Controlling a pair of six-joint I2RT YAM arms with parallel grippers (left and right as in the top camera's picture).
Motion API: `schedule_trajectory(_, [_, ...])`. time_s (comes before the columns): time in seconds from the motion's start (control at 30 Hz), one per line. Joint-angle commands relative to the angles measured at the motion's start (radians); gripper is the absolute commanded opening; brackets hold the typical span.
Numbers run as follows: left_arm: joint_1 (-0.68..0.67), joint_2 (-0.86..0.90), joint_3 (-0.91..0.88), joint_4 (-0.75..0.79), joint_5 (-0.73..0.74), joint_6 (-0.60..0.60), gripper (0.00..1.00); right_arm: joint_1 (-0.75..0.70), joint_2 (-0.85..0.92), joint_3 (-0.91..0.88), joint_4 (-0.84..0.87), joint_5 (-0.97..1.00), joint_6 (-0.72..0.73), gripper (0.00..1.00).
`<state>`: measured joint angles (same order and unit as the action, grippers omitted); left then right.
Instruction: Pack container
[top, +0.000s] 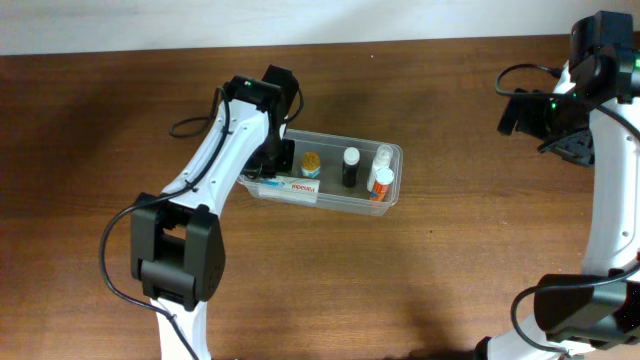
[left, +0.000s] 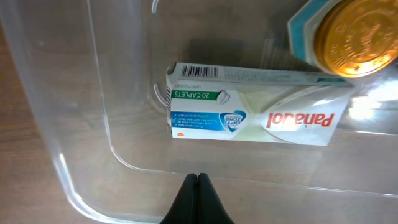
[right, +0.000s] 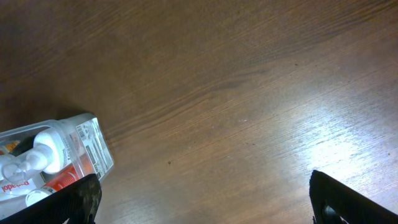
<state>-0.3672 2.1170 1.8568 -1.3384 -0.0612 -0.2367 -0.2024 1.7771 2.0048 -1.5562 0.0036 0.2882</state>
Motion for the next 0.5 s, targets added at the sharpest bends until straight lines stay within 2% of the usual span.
schedule_trajectory(0.0, [0.005, -0.005, -0.027, -0.001, -0.015, -0.018, 0.01, -0.002, -0.003, 0.005, 0.0, 0.009, 0.005, 0.98])
schedule_trajectory(0.47, [-0.044, -0.006, -0.027, -0.051, 0.019, -0.018, 0.01, -0.002, -0.003, 0.005, 0.0, 0.009, 0.005, 0.98])
